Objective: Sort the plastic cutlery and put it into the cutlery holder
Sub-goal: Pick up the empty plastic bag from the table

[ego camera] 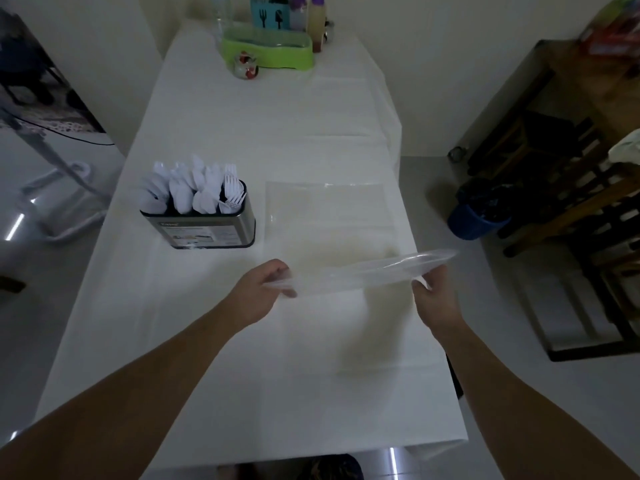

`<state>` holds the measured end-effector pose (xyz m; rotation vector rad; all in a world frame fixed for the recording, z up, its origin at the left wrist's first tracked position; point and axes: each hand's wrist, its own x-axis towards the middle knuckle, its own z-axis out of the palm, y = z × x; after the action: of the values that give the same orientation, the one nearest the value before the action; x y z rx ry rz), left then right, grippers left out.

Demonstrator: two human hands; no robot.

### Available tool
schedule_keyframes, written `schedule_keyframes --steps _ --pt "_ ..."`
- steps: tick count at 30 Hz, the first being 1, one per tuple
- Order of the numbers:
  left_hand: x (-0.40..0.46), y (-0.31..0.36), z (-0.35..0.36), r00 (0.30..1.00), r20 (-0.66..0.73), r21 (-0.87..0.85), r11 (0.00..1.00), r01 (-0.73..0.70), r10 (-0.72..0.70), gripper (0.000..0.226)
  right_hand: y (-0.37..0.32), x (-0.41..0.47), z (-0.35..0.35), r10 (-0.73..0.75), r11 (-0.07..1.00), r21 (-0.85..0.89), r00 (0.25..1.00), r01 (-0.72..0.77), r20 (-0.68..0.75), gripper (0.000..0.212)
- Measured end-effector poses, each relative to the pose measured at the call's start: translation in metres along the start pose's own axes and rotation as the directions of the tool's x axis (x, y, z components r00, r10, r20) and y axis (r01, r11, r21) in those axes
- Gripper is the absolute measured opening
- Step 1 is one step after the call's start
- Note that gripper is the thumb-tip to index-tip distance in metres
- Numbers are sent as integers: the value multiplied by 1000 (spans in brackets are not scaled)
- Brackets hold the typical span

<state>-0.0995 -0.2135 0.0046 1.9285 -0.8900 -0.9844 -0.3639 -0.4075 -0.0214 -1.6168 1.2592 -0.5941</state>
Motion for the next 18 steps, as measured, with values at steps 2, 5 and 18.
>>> schedule_keyframes --steps 2,5,18 --pt "4 -1 -5 1000 7 -42 999 18 -18 22 -8 6 2 1 1000 10 999 -2 43 32" --pt "7 -2 -8 992 -69 -140 985 99 -110 9 -9 10 5 -3 996 -83 998 9 68 19" --pt "12 -22 -9 980 -135 -274 956 104 -145 34 -7 20 21 10 999 39 995 -6 -102 8"
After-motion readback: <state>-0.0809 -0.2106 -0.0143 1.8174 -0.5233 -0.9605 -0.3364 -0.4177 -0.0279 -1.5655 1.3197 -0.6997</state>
